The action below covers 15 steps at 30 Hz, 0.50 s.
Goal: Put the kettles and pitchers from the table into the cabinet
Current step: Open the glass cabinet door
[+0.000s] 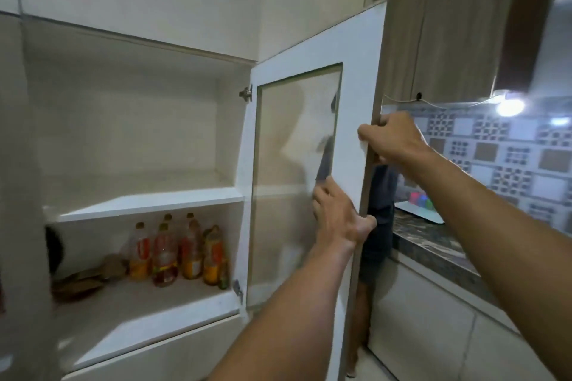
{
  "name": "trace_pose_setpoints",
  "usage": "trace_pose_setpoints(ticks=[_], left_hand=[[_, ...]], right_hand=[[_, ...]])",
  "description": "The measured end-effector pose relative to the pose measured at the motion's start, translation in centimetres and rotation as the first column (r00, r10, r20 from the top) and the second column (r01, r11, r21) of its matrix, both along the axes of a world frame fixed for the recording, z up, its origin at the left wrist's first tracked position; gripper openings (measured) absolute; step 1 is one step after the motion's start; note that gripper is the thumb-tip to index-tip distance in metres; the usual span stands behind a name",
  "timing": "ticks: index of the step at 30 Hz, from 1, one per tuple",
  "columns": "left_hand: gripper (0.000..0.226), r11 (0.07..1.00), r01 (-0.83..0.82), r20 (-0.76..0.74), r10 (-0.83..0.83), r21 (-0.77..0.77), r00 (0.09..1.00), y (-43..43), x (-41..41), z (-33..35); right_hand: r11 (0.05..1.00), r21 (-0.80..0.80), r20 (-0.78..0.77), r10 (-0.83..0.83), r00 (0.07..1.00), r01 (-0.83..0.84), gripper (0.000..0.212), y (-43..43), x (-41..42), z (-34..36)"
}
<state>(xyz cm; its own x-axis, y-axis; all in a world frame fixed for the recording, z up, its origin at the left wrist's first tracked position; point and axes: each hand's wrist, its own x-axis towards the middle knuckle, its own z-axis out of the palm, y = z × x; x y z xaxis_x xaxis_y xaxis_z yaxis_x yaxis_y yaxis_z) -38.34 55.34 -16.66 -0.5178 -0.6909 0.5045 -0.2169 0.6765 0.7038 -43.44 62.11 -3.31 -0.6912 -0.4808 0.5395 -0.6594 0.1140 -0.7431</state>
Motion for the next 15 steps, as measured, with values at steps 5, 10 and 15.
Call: trace_pose_setpoints(ticks=[5,10,15], left_hand=[[0.075,0.984,-0.16,0.084,0.166,-0.074,0.983,4.2,-8.6,1.3],[0.098,0.983,-0.184,0.048,0.184,-0.02,0.982,3.9,-13.6,0.7],[0.106,0.993,-0.101,0.033,0.103,-0.055,0.994,2.3,-15.0,-0.2]], right_hand=[[0.996,0.035,0.03,-0.077,0.997,0.076,0.02,2.8,-9.0,-0.4],[0.99,-0.016,0.032,-0.137,0.99,0.137,0.023,2.2,-14.0,-1.4],[0.979,-0.107,0.083,-0.165,0.983,0.173,0.02,1.5,-15.3,-3.2]])
